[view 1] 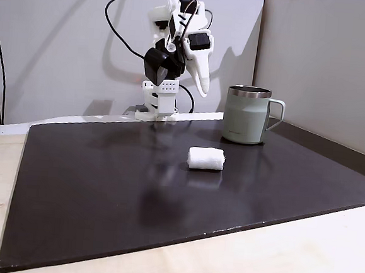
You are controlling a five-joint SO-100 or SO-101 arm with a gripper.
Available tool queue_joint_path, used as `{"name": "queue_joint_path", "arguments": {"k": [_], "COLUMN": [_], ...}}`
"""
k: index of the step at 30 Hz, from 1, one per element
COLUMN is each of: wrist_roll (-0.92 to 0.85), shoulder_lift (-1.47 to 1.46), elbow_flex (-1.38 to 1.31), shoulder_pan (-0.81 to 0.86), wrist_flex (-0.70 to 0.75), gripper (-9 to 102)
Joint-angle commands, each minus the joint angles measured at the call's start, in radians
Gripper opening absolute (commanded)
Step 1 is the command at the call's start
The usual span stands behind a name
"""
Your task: Grasp a gauze and put it in the cup.
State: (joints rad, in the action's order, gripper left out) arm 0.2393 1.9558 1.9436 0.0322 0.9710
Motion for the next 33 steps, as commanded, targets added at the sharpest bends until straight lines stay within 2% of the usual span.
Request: {"name": "queue_joint_path", "arguments": {"k": [1,6,9,14,23,33], "wrist_roll": [0.009,0.049,0.052,0.052,0.044,0.035], "shoulder_lift": [-0.135,-0.345,-0.434,-0.541,-0.807,-1.178], "elbow_flex": [-0.212,-0.397,-0.463,-0.532,-0.808,-1.284], "shoulder_pan": [0.012,0.034,0.046,0.051,0.054,0.078], "wrist_flex": [0.067,0.207,0.235,0.242,0.356,0.557], "gripper": [19,34,36,36,36,34]}}
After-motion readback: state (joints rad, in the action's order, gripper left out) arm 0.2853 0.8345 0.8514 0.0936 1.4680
